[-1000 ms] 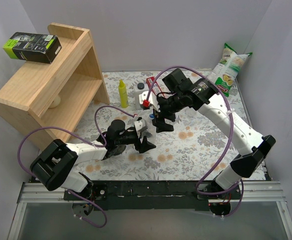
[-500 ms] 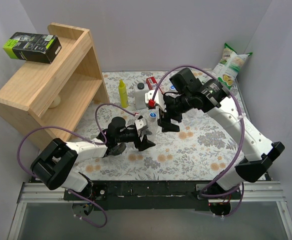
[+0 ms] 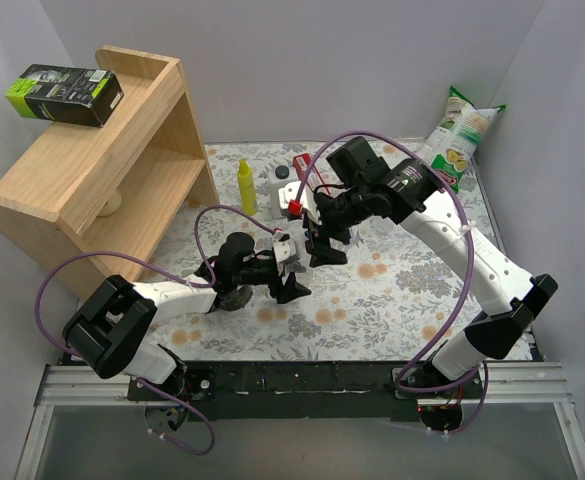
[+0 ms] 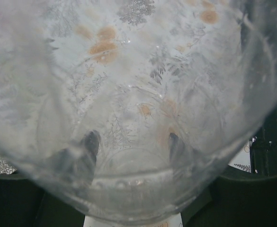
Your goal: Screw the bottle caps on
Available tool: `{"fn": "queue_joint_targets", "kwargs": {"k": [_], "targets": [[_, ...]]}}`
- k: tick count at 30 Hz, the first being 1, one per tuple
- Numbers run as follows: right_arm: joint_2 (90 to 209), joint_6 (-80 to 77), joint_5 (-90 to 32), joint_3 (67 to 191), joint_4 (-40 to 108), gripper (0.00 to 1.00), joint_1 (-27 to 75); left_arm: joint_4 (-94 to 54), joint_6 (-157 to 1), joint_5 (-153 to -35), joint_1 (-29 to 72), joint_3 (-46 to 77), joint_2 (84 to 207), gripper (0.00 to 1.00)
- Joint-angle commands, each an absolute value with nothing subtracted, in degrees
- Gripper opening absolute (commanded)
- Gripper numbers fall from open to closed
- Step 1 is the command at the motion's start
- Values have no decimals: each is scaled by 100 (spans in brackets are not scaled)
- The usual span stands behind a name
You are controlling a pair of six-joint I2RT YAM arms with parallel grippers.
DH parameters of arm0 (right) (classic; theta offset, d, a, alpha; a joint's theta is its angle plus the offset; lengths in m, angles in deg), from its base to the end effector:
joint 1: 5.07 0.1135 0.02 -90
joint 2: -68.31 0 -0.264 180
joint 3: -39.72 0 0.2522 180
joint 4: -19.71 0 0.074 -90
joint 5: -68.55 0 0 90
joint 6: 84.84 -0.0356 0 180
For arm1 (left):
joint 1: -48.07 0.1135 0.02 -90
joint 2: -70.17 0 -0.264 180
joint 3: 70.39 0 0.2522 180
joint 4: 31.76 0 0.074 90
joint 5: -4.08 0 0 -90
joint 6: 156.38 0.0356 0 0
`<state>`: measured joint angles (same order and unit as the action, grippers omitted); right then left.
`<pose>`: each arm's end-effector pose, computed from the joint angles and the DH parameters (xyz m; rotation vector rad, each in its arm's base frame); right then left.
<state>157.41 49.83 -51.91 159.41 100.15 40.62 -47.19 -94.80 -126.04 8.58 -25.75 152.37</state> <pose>0.1970 0.2276 0.4258 -1.8485 1.5043 0.6533 0.1998 -0.1944 0.1832 0.7140 2.0344 -1.4211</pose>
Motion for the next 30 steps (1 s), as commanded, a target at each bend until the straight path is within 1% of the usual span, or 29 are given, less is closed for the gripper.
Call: {"fn": "queue_joint_targets", "kwargs": {"k": [1, 7, 10, 11, 14, 18, 20, 22, 23, 27, 30], "targets": [[15717, 5025, -5362, 15833, 10203, 90, 4081, -4999, -9521, -12626, 834, -2420, 15174, 0], [15734, 4919, -5319, 15851, 10360, 84, 4081, -5070, -9687, -12468, 834, -2411, 15174, 0], [15734, 4919, -5213, 15860, 10563, 80, 4081, -5192, -9906, -12222, 834, -2463, 15147, 0], [15726, 4919, -5204, 15851, 10737, 76, 4081, -5271, -9968, -12161, 834, -2481, 15139, 0], [15595, 4762, -5108, 15668, 10853, 72, 4089, -5351, -10057, -12037, 843, -2525, 15103, 0], [15313, 4647, -5046, 15376, 10836, 72, 4081, -5378, -10022, -11966, 843, -2552, 15112, 0], [15304, 4568, -4880, 15507, 10731, 73, 4063, -5133, -9638, -12264, 834, -2517, 15156, 0], [15295, 4550, -4791, 15815, 10389, 77, 4054, -4956, -9460, -12432, 817, -2499, 15174, 0], [15330, 4585, -4730, 15911, 10283, 81, 4054, -4834, -9381, -12546, 808, -2499, 15191, 0], [15558, 4691, -4782, 16290, 9940, 85, 4054, -4640, -9248, -12714, 790, -2437, 15226, 0], [15602, 4744, -4975, 16256, 9650, 88, 4054, -4595, -9240, -12801, 764, -2402, 15200, 0]]}}
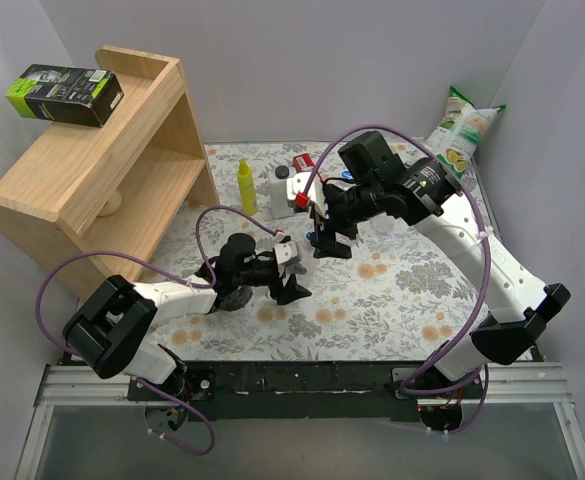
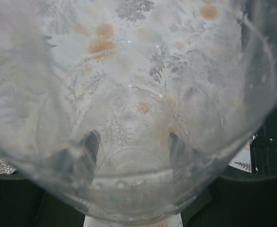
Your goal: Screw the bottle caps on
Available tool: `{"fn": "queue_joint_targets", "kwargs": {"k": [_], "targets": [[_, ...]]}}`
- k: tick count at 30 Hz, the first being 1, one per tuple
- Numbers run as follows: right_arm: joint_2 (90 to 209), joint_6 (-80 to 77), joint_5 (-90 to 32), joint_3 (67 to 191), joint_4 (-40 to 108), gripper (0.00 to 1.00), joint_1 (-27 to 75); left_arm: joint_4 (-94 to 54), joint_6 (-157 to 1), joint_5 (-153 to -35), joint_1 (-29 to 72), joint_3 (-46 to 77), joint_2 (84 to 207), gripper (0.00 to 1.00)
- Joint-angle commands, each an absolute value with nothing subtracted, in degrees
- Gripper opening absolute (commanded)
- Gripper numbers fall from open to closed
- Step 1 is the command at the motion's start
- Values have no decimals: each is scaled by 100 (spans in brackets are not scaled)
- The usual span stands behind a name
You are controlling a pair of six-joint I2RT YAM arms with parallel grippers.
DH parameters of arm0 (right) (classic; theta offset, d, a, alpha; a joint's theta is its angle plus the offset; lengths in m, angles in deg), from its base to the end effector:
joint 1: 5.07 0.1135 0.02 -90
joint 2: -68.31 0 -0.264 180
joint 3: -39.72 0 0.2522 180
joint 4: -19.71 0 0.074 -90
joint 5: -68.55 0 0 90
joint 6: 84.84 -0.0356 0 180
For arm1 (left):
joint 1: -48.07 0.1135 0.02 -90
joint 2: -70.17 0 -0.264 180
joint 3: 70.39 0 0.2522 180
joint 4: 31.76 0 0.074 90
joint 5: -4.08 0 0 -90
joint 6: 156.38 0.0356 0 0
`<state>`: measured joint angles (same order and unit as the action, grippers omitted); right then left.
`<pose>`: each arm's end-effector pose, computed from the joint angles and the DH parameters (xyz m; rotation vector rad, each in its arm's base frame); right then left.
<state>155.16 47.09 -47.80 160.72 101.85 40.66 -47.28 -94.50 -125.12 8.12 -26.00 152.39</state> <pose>0.1877 0.2152 0.4400 -1.7903 1.5582 0.5831 0.1982 -0.1954 0.1818 0.7149 2.0363 -1.4072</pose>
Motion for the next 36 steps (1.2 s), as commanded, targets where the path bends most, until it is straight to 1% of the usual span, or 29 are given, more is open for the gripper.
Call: {"fn": "queue_joint_targets", "kwargs": {"k": [1, 8, 16, 21, 27, 33, 34, 36], "targets": [[15611, 4770, -5028, 16151, 9614, 89, 4054, -4595, -9257, -12810, 764, -2376, 15183, 0], [15611, 4849, -5318, 15588, 9728, 90, 4063, -4814, -9388, -12749, 764, -2279, 15095, 0], [15506, 4832, -5204, 15631, 10000, 89, 4063, -5061, -9924, -12372, 781, -2323, 15130, 0], [15348, 4884, -4976, 15500, 10352, 89, 4063, -5184, -10548, -12362, 825, -2358, 15156, 0], [15023, 4849, -4475, 14920, 10633, 88, 4063, -5325, -10786, -12336, 852, -2384, 15112, 0], [14917, 4612, -3869, 14901, 10721, 87, 4037, -5097, -10445, -12362, 843, -2376, 15130, 0], [14943, 4612, -3807, 14945, 10704, 87, 3967, -4983, -10261, -12580, 843, -2367, 15147, 0], [14987, 4673, -3798, 15234, 10625, 86, 3905, -4466, -9418, -12836, 825, -2314, 15156, 0]]}}
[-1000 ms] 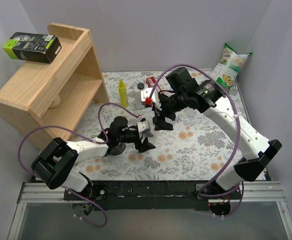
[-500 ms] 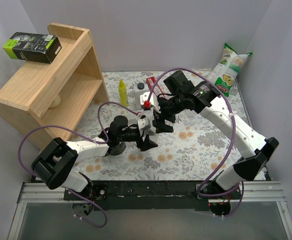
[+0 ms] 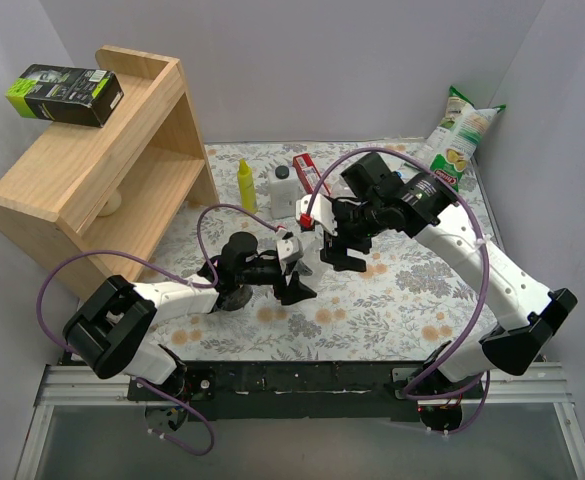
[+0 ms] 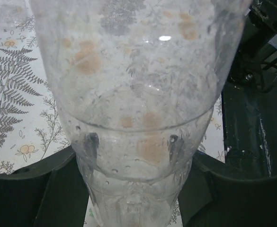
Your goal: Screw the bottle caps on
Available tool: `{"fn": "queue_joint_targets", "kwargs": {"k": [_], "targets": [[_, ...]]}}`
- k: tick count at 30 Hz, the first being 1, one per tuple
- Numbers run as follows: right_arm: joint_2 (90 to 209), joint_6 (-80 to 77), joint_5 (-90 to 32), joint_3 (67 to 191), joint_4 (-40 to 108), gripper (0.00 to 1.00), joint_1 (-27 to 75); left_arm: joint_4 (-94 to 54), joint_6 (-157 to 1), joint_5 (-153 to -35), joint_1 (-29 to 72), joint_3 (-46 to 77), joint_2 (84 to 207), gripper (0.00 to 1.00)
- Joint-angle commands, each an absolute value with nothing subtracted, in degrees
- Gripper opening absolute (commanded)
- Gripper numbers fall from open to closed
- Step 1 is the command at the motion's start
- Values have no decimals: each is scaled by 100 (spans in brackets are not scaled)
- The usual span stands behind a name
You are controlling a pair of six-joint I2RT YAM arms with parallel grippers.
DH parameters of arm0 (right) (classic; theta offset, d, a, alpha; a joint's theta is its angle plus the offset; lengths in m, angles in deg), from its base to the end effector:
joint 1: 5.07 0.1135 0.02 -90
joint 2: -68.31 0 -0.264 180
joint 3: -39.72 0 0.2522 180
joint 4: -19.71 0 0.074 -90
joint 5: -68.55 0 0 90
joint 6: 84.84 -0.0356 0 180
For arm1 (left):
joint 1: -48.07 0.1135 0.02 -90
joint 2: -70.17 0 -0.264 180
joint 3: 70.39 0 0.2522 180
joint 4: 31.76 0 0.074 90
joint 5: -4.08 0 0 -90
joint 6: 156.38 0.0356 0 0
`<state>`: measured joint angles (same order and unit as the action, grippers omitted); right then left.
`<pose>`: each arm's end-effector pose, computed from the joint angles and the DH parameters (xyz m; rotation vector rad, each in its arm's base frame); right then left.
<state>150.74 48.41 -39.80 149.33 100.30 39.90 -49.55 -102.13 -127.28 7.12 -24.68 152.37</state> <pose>0.1858 0.2015 0.4039 -1.8203 1.6876 0.4126 0.1978 -0.2028 0.1928 0.6539 2.0428 -1.5342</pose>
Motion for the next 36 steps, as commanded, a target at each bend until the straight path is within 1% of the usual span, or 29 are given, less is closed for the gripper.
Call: {"fn": "queue_joint_targets", "kwargs": {"k": [1, 2, 3, 6, 11, 14, 20, 24, 28, 31, 36], "targets": [[15039, 4847, -3833, 15357, 10607, 86, 3905, -4237, -9050, -12950, 808, -2279, 15156, 0], [15049, 4971, -3946, 15463, 10590, 85, 3896, -3826, -8768, -13012, 808, -2218, 15139, 0], [15057, 5155, -4017, 15603, 10598, 84, 3905, -3630, -8112, -13004, 808, -2191, 15130, 0], [14935, 5919, -4298, 15527, 10616, 81, 3905, -3075, -7195, -12960, 808, -2121, 15068, 0], [14531, 7342, -4624, 14885, 10677, 74, 3958, -2952, -6954, -13021, 799, -2077, 15059, 0], [14442, 7914, -4659, 14568, 10774, 72, 4045, -2996, -7042, -13039, 799, -2059, 15068, 0], [14460, 8250, -4650, 14366, 10713, 71, 4177, -2961, -7077, -13030, 790, -2015, 15016, 0], [14425, 8128, -4545, 14103, 10248, 69, 4274, -3013, -7156, -13030, 790, -1998, 15007, 0], [14451, 8101, -4396, 14005, 10133, 63, 4318, -3057, -7174, -13039, 790, -2006, 15007, 0], [14451, 8101, -4352, 13979, 10098, 54, 4318, -3083, -7200, -13022, 790, -2015, 15015, 0], [14460, 8075, -4308, 13882, 10010, 48, 4327, -3198, -7306, -13021, 790, -2033, 15024, 0]]}}
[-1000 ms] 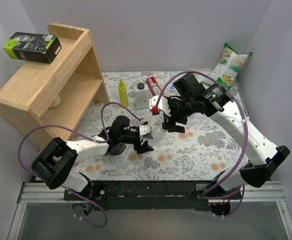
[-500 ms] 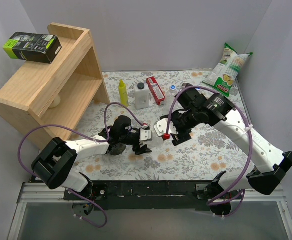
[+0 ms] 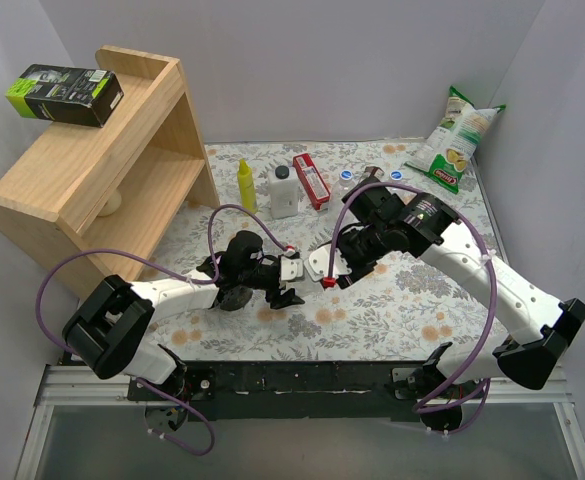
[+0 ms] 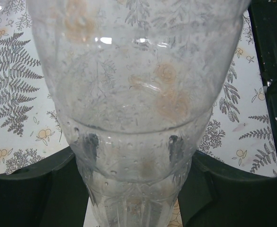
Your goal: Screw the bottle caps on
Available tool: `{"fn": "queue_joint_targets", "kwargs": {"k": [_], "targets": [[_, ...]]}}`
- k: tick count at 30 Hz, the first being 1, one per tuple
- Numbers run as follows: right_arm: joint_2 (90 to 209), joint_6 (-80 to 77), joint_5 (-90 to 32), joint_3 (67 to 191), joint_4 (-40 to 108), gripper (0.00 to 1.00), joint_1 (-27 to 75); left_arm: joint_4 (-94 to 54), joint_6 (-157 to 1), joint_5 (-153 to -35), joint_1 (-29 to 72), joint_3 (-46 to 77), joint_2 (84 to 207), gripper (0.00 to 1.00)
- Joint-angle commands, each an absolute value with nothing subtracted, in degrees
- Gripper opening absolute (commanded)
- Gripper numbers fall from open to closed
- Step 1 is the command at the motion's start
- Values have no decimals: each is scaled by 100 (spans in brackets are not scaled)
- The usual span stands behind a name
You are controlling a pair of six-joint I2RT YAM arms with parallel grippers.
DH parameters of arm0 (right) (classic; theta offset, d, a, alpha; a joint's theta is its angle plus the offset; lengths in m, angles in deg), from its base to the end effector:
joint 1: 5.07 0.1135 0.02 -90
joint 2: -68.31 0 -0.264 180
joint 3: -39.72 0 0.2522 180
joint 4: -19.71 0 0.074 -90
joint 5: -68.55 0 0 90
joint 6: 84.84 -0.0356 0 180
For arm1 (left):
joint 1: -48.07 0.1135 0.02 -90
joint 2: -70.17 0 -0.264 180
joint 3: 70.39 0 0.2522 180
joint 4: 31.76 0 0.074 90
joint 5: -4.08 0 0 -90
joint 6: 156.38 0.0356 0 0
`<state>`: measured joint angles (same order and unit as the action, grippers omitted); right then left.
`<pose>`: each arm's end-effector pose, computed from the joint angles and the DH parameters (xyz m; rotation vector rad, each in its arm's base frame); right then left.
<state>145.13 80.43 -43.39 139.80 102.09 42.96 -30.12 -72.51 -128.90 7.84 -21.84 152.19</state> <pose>0.1549 0.1921 0.3783 -2.2777 1.0759 0.3103 0.1947 -0.1965 0.1783 1.0896 1.9979 -1.2627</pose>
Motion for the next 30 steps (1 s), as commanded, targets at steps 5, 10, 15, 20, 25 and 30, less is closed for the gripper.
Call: {"fn": "queue_joint_targets", "kwargs": {"k": [5, 10, 15, 20, 25, 30], "targets": [[14618, 7768, -4308, 13952, 10053, 35, 4336, -3303, -7473, -12969, 790, -2033, 15033, 0], [15513, 6214, -4824, 14671, 10527, 22, 4257, -3916, -7780, -12103, 747, -2015, 15042, 0], [16532, 4315, -6063, 15455, 10845, 15, 3407, -4630, -8053, -10589, 659, -2024, 15024, 0], [17087, 2378, -7381, 15604, 10836, 1, 2632, -4824, -7886, -9631, 579, -2042, 15042, 0], [17299, 2712, -7122, 16725, 10844, 41, 2543, -4439, -7877, -9733, 579, -2103, 15007, 0], [16713, 4463, -6857, 17294, 10853, 67, 2349, -3797, -7869, -10916, 606, -2235, 14822, 0]]}}
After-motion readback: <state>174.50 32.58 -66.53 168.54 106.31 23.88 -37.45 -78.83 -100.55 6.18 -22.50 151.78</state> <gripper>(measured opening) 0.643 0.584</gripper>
